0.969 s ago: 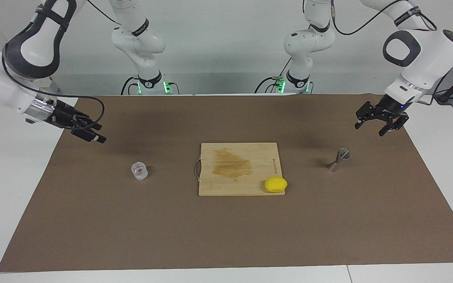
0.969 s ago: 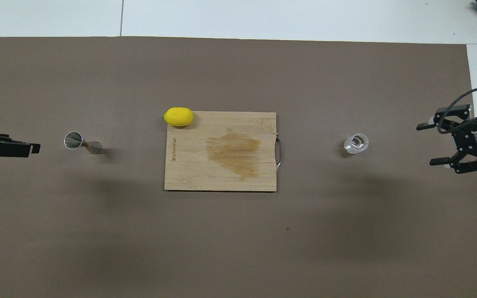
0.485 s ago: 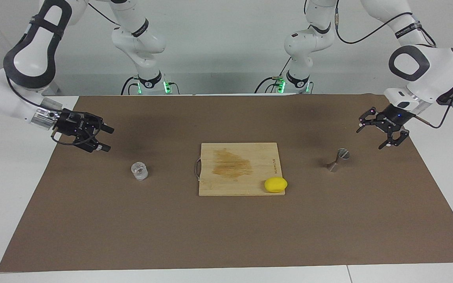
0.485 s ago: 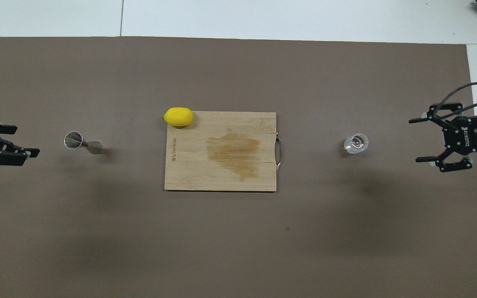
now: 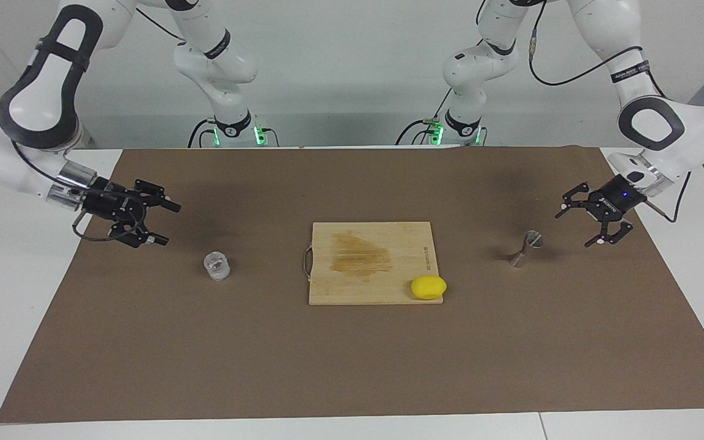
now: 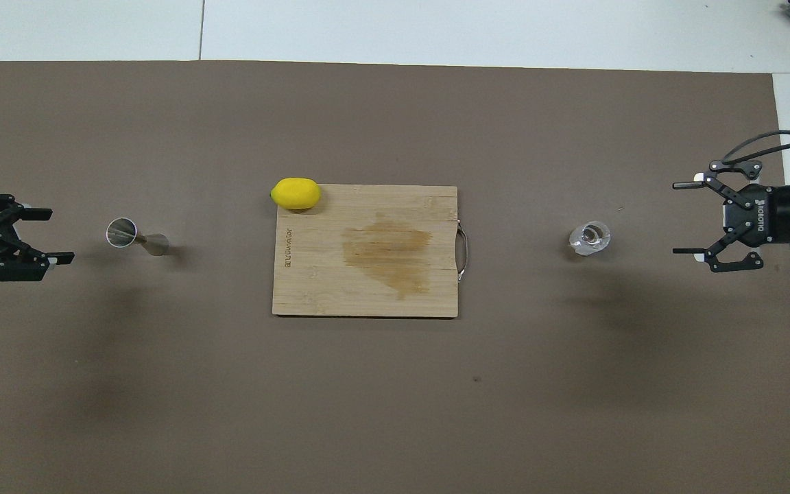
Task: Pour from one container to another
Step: 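Move the left gripper to the metal cup while the right gripper approaches the glass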
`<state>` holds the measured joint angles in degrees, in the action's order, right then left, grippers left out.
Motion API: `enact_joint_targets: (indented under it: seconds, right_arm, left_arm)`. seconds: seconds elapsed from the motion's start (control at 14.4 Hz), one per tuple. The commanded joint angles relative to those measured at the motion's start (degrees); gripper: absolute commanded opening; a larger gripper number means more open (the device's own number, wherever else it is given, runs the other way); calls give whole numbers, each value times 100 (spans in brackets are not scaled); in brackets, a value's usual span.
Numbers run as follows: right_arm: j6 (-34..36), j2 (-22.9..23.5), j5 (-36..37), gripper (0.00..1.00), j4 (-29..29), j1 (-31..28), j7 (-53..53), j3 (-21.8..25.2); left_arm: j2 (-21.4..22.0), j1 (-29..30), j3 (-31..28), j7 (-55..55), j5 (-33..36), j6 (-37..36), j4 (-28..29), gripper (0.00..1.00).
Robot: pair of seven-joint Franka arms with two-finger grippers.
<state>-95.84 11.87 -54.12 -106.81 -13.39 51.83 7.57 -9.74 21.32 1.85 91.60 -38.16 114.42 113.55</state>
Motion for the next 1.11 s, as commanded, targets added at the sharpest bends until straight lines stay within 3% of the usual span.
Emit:
enact_joint_targets:
  seconds: [0.0, 0.35, 0.48, 0.69, 0.83, 1.04]
  right_arm:
    - [-48, -17, -449, 100, -190, -76, 318, -54]
    - [-102, -79, -766, 100, -358, -94, 706, -54]
    - [169, -70, -775, 100, -305, -260, 715, -54]
    - [714, 8, -854, 100, -296, -366, 706, -54]
    - [1014, 175, -854, 100, -279, -393, 706, -54]
    - [1225, 641, -907, 100, -42, -533, 706, -62]
  left_arm:
    - [-423, 311, 79, 830, -839, -393, -271, 100]
    - [-784, 558, 105, 1973, -1710, -946, -272, 100]
    - [-793, 497, 105, 2781, -2036, -1113, -202, 100]
    - [-863, 479, 123, 3031, -2318, -1280, -158, 100]
    - [-1309, 566, 106, 3301, -2590, -1789, -280, 100]
    - [-1557, 811, 114, 3812, -2670, -2019, -315, 100]
